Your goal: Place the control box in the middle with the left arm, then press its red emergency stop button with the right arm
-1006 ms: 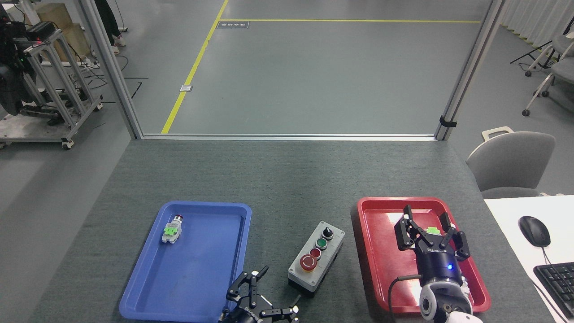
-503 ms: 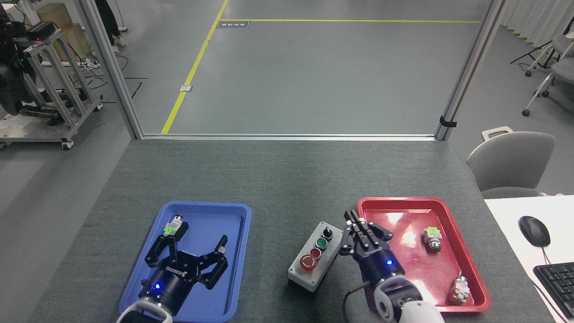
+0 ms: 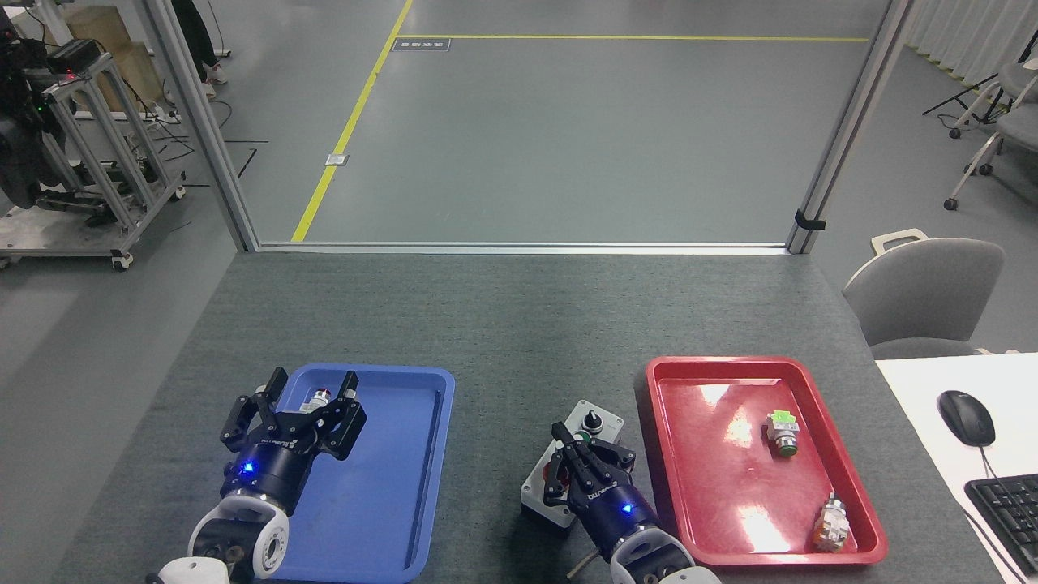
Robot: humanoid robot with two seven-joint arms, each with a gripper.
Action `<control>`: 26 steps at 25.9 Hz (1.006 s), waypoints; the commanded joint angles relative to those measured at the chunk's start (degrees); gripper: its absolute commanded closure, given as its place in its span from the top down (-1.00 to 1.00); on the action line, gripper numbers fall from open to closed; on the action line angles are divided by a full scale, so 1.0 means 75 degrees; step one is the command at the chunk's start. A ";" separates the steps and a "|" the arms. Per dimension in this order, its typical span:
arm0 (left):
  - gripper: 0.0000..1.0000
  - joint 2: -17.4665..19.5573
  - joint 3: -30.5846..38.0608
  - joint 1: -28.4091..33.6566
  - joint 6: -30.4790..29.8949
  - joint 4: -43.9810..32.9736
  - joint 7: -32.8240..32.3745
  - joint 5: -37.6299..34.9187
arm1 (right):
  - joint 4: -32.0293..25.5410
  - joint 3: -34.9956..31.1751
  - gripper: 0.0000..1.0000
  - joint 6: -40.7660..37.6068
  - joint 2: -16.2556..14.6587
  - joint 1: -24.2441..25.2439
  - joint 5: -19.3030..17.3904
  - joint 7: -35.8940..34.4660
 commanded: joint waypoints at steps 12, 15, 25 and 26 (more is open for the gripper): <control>0.98 0.0019 0.0063 -0.0218 0.0004 0.0155 -0.0111 -0.0010 | 0.0501 0.0004 -1.00 0.0011 0.0049 -0.0036 0.0293 -0.0055; 0.98 0.0031 0.0086 -0.0218 0.0004 0.0295 -0.0065 0.0002 | 0.0243 -0.0101 -1.00 -0.0083 0.0037 -0.0153 0.0082 -0.0055; 0.98 -0.0004 0.0122 -0.0195 -0.0078 0.0319 -0.0041 0.0014 | -0.0683 -0.1788 0.58 0.0035 -0.0091 -0.0376 -0.0164 -0.0008; 0.98 -0.0004 0.0122 -0.0183 -0.0078 0.0330 -0.0029 0.0002 | -0.0624 -0.2269 1.00 0.0035 -0.0126 -0.0376 -0.0211 0.0004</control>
